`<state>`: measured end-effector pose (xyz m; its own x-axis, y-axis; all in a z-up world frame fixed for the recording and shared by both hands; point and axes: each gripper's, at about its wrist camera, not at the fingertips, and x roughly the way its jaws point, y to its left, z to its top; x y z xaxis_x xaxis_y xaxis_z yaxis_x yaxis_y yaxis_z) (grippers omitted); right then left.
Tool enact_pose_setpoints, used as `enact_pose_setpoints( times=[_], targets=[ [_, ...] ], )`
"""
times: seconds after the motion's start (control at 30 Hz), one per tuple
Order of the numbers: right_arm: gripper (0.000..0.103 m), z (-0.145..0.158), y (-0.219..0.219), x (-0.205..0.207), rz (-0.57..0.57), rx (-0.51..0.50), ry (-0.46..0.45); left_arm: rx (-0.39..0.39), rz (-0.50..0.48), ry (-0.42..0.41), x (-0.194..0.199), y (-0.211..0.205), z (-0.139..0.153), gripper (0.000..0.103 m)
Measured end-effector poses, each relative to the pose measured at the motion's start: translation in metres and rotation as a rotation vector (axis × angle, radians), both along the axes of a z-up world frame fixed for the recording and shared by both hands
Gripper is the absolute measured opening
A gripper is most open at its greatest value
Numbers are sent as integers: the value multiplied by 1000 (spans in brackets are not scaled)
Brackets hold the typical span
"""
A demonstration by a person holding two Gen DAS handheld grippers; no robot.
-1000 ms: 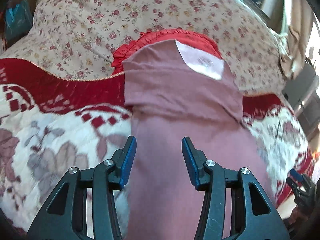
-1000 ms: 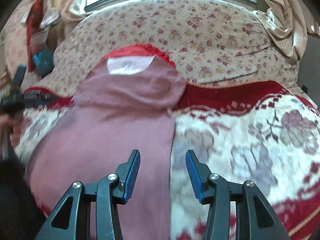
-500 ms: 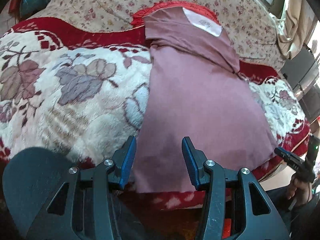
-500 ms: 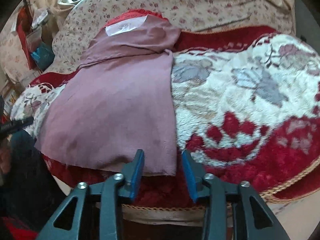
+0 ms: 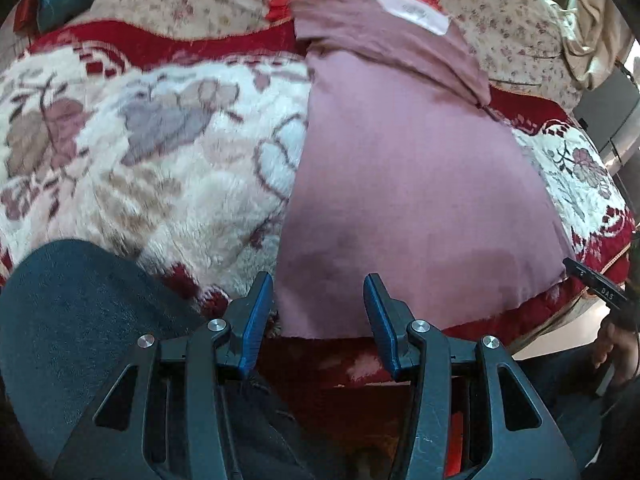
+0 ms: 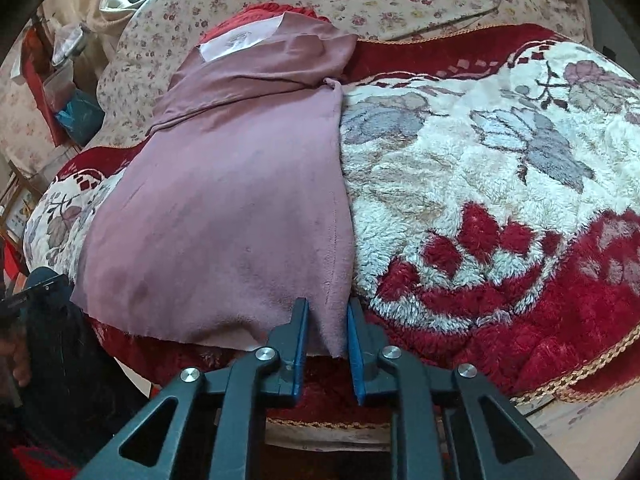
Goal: Fold small clothes
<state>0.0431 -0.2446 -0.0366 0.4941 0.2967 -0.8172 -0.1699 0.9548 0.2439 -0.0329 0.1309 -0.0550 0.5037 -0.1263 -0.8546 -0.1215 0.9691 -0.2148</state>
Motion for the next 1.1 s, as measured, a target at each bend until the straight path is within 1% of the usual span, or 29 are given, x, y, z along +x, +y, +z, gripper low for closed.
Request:
enact_pose_setpoints(
  times=[0.03, 0.07, 0.17, 0.23, 0.37, 0.5, 0.63, 0.7, 0.73, 0.77, 0.8, 0.83, 1.1],
  targets=[
    [17, 0, 1, 0, 0, -4, -5, -14, 8, 24, 2, 2, -4, 47],
    [17, 0, 1, -1, 0, -9, -10, -11, 9, 32, 4, 2, -6, 47],
    [17, 1, 2, -1, -1, -11, -15, 4, -31, 78, 8, -7, -14, 47],
    [17, 0, 2, -1, -5, -8, -14, 18, -25, 102, 11, -10, -18, 47],
    [17, 2, 2, -1, -5, -14, -15, -14, 16, 108, 12, -4, -20, 47],
    [17, 3, 2, -2, -8, -15, -21, -79, 66, 130, 12, 1, -24, 47],
    [17, 10, 0, -5, -10, -14, -54, -131, 97, 120, 10, 9, -23, 47],
    [16, 12, -1, -6, -7, 0, -61, -149, 105, 116, 8, 13, -23, 38],
    [15, 13, -1, -7, -1, 5, -61, -163, 112, 117, 7, 14, -24, 23],
    [14, 12, -1, -8, 6, 9, -55, -185, 119, 123, 7, 16, -25, 16],
    [12, 11, -1, -7, 9, 9, -47, -195, 121, 124, 5, 17, -26, 15],
    [11, 10, -1, -7, 9, 7, -43, -190, 121, 116, 3, 17, -24, 8],
    [11, 4, -5, -5, -6, 47, 5, -191, 92, 87, -3, 10, -21, 5]
  ],
)
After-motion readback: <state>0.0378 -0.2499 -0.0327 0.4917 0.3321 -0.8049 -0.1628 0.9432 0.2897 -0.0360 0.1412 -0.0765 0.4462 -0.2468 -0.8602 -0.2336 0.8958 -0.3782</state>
